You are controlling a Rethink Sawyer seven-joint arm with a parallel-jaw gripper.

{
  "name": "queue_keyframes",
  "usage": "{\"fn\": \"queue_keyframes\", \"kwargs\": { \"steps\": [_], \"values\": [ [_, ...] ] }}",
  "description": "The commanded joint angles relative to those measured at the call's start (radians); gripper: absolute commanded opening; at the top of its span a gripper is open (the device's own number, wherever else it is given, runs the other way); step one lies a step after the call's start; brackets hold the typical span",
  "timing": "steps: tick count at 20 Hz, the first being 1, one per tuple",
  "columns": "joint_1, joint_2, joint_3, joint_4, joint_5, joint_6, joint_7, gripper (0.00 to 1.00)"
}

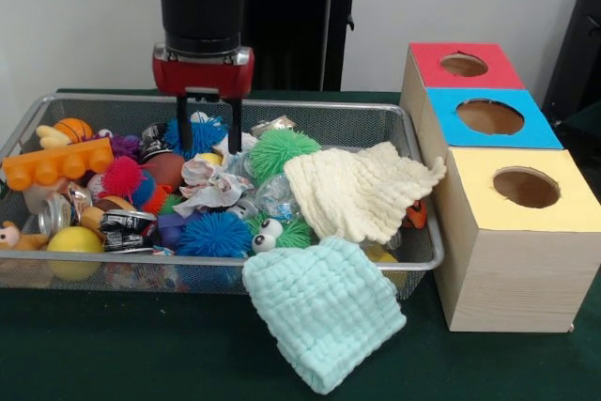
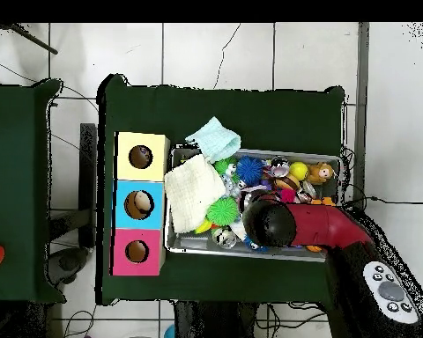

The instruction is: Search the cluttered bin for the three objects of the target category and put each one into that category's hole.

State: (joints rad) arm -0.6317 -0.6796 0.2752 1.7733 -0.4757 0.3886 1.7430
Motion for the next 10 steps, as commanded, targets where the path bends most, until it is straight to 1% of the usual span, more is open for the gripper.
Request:
{"fn": "queue_keyframes", "kwargs": {
  "steps": [1, 5, 10],
  "values": [
    [0.037, 0.109, -0.022, 0.009, -0.078, -0.097, 0.067, 1.0],
    [0.034, 0.145, -0.026, -0.003, -0.087, -0.131, 0.063, 1.0],
    [0.049, 0.195, -0.051, -0.027, -0.1, -0.176, 0.067, 1.0]
  ]
}}
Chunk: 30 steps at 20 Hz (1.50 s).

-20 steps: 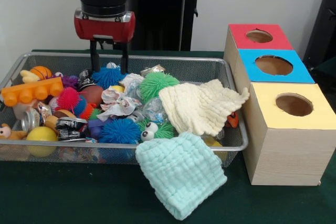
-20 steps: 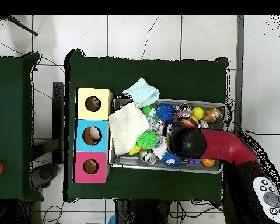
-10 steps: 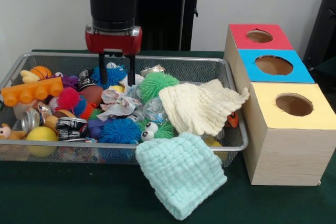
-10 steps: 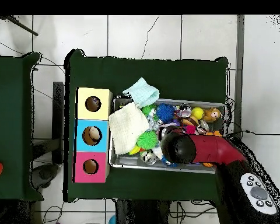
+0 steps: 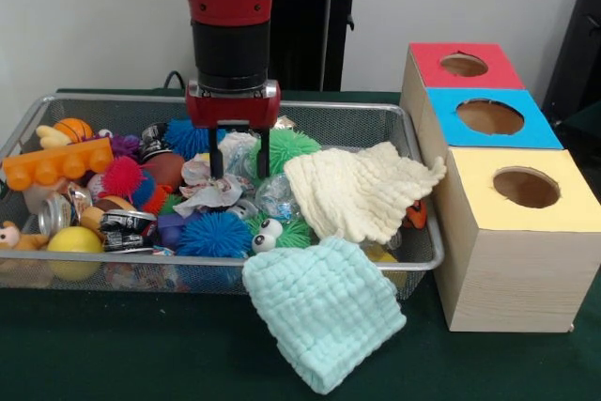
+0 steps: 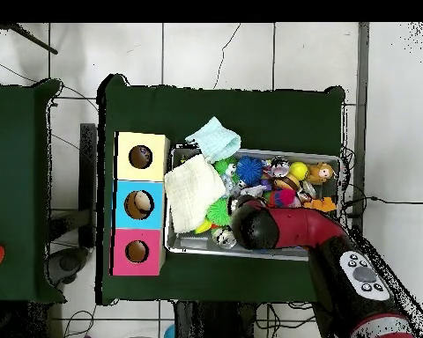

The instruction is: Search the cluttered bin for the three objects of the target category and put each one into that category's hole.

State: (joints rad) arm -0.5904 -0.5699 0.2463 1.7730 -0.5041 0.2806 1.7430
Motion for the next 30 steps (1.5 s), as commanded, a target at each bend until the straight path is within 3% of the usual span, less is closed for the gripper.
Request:
{"fn": "queue_keyframes", "kwargs": {
  "steps": [1, 8, 21, 22, 30],
  "values": [
    [0.008, 0.092, -0.025, -0.028, -0.072, -0.077, 0.066, 1.0],
    [-0.08, 0.09, 0.059, 0.017, -0.045, -0.055, 0.005, 1.0],
    [-0.109, 0.053, 0.101, 0.032, -0.05, -0.017, -0.02, 1.0],
    [-0.106, 0.052, 0.098, 0.031, -0.057, -0.028, -0.016, 0.0],
    [-0.074, 0.035, 0.071, 0.025, -0.051, -0.016, 0.004, 0.0]
  ]
}}
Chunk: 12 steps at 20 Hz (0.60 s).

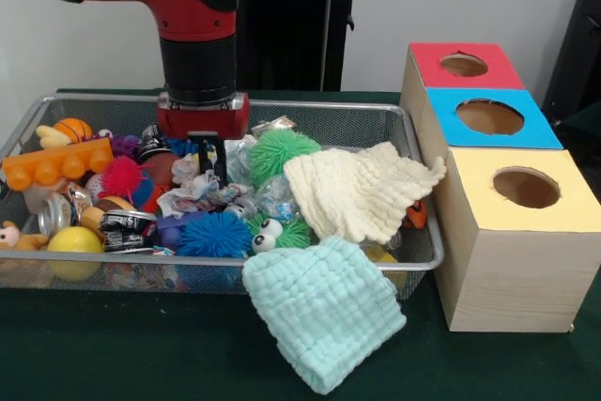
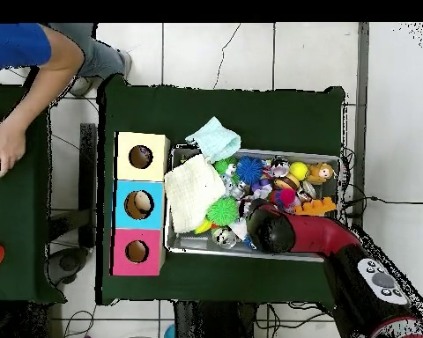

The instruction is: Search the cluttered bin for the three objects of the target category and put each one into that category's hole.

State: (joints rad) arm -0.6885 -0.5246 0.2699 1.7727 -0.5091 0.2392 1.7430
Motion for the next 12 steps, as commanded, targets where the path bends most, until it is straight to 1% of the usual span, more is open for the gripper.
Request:
{"fn": "queue_keyframes", "kwargs": {
  "steps": [1, 4, 6, 9, 12],
  "values": [
    [0.029, -0.012, 0.044, 0.025, -0.045, 0.026, 0.006, 0.0],
    [0.033, -0.026, 0.046, 0.032, -0.036, 0.035, 0.009, 0.0],
    [0.037, -0.051, 0.05, 0.039, -0.024, 0.055, 0.008, 0.0],
    [0.048, -0.129, 0.062, 0.062, 0.017, 0.122, 0.005, 0.0],
    [0.048, -0.225, 0.092, 0.089, 0.084, 0.224, -0.006, 0.0]
  ]
}}
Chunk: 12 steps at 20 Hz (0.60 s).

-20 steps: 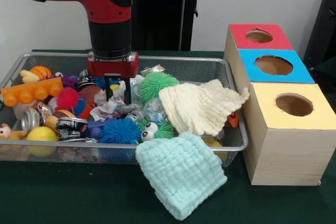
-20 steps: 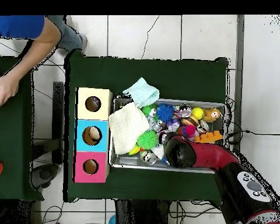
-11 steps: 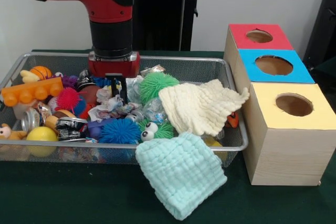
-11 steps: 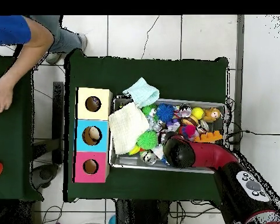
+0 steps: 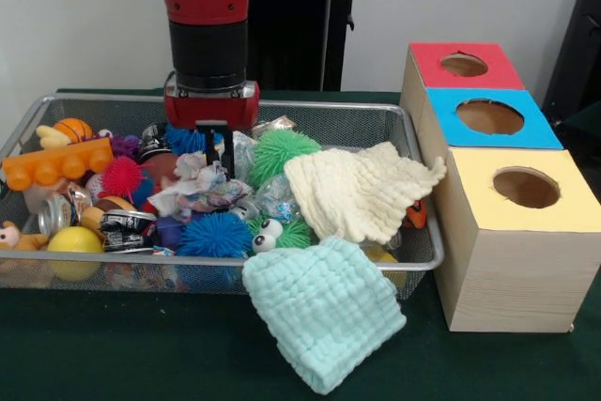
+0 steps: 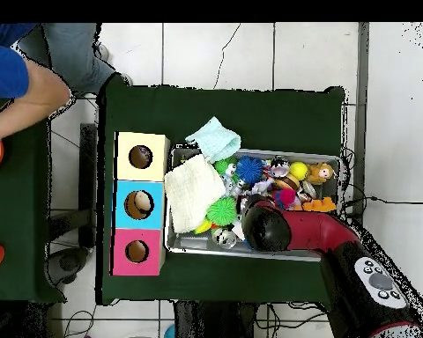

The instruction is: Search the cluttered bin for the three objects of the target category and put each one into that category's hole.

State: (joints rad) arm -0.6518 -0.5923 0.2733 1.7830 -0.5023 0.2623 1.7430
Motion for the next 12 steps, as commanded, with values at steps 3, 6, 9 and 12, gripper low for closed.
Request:
{"fn": "queue_keyframes", "kwargs": {
  "steps": [3, 6, 9, 12],
  "values": [
    [0.02, -0.215, 0.104, 0.075, 0.125, 0.282, -0.012, 0.0],
    [0.032, -0.253, 0.113, 0.059, 0.161, 0.346, -0.019, 0.0],
    [0.053, -0.29, 0.111, 0.04, 0.192, 0.415, -0.02, 0.0],
    [0.077, -0.305, 0.103, 0.018, 0.213, 0.456, -0.004, 0.0]
  ]
}}
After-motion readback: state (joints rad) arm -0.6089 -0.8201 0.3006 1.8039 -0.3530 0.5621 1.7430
